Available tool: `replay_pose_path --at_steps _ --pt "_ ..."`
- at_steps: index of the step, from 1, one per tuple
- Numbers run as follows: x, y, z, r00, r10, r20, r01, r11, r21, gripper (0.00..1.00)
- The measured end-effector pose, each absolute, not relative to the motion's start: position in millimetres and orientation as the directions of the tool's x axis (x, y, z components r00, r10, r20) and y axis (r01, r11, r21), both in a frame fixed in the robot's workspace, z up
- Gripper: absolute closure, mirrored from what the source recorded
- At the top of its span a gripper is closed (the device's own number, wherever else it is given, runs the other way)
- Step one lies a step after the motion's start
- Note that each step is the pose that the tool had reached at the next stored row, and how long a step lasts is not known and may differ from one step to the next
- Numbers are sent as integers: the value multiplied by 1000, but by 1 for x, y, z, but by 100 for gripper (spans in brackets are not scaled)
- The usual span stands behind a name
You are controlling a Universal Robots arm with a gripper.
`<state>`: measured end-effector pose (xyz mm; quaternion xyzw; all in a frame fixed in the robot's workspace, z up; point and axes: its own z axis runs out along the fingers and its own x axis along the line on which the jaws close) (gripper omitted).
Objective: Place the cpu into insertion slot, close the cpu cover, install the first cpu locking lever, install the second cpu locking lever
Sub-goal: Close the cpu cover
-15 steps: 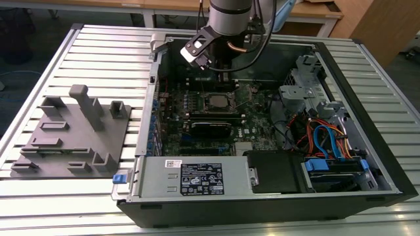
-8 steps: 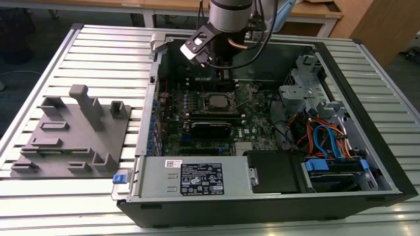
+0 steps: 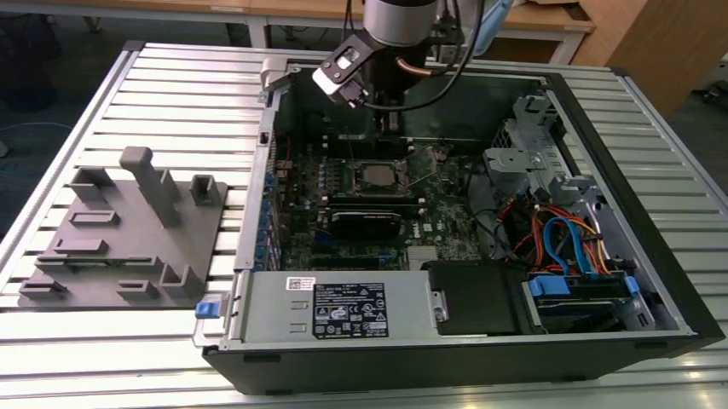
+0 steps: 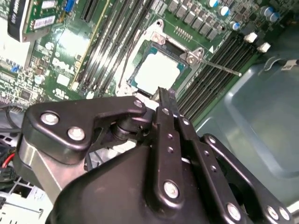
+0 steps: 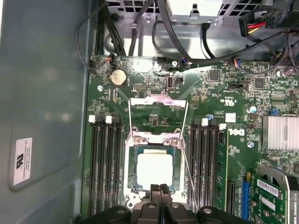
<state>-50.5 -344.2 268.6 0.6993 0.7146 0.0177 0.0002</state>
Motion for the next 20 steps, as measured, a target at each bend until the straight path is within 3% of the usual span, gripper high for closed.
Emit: replay_pose_path --at_steps 20 --pt "-25 -344 269 -18 1000 25 1000 18 2 90"
